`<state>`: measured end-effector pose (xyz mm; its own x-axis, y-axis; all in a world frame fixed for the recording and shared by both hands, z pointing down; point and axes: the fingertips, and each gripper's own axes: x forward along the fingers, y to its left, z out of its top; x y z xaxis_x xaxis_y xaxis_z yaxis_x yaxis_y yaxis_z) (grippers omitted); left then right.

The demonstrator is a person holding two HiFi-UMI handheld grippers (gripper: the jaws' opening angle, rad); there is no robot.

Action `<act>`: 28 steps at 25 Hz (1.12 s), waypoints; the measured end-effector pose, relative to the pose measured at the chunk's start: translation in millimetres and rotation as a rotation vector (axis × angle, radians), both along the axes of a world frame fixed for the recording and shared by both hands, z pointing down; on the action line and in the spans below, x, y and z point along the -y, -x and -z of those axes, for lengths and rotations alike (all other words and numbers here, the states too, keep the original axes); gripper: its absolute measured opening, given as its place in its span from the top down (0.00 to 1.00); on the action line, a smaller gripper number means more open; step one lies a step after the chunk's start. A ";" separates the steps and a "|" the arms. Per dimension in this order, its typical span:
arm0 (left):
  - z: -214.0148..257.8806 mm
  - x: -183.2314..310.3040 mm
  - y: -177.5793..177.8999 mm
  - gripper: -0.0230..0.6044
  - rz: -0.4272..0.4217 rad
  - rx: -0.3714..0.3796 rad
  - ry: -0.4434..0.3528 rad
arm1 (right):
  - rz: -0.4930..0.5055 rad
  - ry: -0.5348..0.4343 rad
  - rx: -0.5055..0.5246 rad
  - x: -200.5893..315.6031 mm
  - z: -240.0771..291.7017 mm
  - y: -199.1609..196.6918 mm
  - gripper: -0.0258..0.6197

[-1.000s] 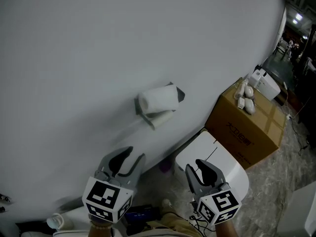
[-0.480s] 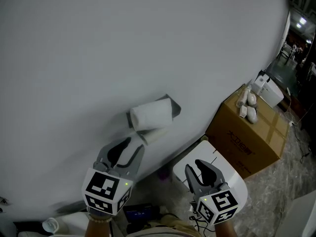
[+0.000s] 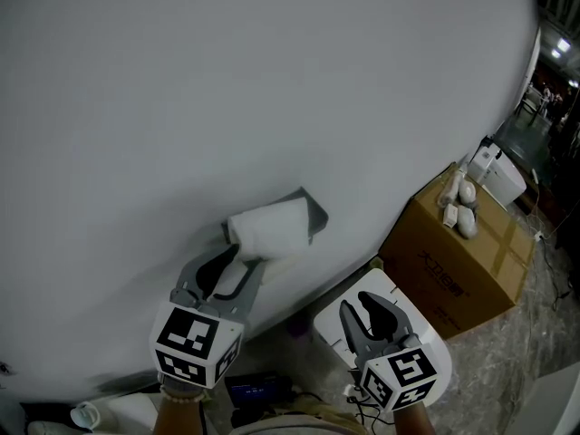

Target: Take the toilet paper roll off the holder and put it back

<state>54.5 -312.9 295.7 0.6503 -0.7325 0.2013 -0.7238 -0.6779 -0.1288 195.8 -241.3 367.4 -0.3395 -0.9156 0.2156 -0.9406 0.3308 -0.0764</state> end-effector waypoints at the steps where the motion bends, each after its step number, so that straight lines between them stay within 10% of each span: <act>1: -1.0 2.3 -2.1 0.73 0.000 0.000 0.001 | 0.000 0.002 0.000 2.0 -1.3 -2.1 0.78; 28: 21.1 -7.3 -9.4 0.86 -0.013 -0.101 -0.031 | 0.065 -0.078 0.005 11.1 17.4 -0.8 0.78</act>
